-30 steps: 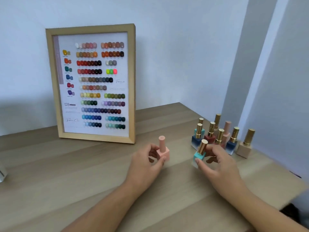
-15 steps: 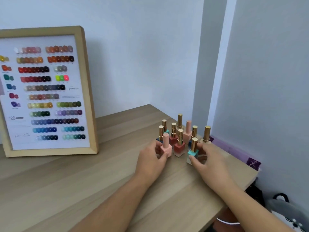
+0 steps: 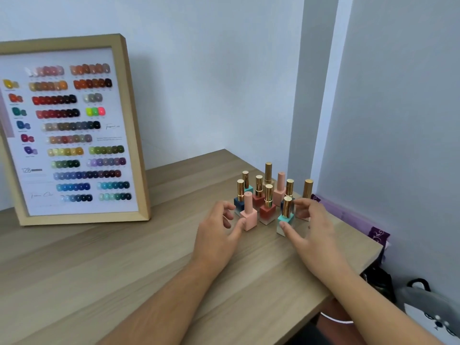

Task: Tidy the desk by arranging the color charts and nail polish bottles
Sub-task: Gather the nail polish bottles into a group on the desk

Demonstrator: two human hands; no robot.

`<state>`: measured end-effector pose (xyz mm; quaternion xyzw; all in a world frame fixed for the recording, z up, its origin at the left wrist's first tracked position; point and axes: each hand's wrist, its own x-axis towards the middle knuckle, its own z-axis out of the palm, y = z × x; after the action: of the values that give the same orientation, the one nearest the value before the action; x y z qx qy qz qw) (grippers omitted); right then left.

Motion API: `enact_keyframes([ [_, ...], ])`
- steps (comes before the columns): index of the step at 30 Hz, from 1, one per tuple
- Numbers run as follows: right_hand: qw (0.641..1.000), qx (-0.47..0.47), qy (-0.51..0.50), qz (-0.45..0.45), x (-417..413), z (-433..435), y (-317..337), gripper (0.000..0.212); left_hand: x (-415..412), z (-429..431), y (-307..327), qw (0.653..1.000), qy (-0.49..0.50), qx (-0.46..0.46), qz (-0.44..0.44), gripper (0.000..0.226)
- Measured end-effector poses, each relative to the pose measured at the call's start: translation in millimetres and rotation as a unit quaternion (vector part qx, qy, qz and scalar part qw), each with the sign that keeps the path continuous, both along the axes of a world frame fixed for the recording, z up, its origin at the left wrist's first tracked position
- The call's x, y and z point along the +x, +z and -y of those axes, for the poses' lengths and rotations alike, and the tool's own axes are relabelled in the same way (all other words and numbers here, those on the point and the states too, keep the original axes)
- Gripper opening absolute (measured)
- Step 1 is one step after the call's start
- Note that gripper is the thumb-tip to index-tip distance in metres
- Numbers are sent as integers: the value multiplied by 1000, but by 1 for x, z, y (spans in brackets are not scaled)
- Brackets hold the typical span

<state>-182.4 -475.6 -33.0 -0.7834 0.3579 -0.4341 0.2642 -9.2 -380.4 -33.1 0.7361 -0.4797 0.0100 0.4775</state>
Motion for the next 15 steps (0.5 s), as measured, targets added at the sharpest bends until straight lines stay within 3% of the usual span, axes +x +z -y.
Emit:
enact_keyframes([
  [3,996,-84,-6,4,-6,-15,3,35,11,-24,3,999,7,-9,34,25],
  [8,983,-160,95,10,20,-44,20,23,52,-61,10,998,55,-19,34,25],
  [15,977,7,211,12,131,-73,17,27,136,-133,0,981,193,4,-14,33],
])
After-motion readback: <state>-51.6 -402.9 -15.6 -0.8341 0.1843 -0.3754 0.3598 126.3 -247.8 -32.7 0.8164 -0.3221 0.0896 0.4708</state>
